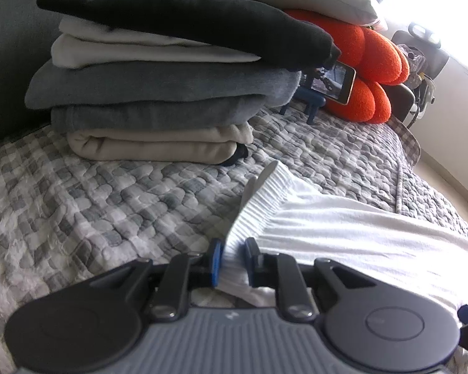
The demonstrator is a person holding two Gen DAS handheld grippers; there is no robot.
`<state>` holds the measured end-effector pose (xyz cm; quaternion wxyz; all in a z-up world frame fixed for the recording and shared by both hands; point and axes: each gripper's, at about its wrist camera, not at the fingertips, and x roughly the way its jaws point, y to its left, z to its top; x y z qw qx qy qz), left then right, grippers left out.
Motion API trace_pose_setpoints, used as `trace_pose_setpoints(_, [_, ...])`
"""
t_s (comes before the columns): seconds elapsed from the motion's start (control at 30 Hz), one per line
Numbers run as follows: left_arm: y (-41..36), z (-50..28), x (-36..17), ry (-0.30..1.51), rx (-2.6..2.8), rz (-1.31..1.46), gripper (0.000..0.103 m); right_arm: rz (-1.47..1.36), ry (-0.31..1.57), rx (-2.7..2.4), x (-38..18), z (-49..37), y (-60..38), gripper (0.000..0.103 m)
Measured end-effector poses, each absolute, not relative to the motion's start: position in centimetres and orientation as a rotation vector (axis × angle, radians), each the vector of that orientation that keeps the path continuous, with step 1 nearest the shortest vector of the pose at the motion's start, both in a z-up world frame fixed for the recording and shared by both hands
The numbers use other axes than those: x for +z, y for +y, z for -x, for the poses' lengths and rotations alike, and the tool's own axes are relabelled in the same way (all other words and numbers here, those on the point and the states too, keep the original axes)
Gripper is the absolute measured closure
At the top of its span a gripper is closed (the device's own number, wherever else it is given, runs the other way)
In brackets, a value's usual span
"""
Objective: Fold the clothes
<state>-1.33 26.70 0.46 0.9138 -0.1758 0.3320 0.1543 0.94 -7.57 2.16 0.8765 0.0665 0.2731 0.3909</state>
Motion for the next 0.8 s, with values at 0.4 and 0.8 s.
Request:
trace_pose_setpoints(0.4, [26.9,2.2,1.8,0.621,0.291,0.424,0.086,-0.149,0.556,0.811,2.2,-0.8,-8.0,0.036])
trace_pose_setpoints(0.8, [22.6,3.1,4.0,0.560,0.161,0.330,0.085,-0.245,0.412,0.701,5.2,2.3,-14.4,0.036])
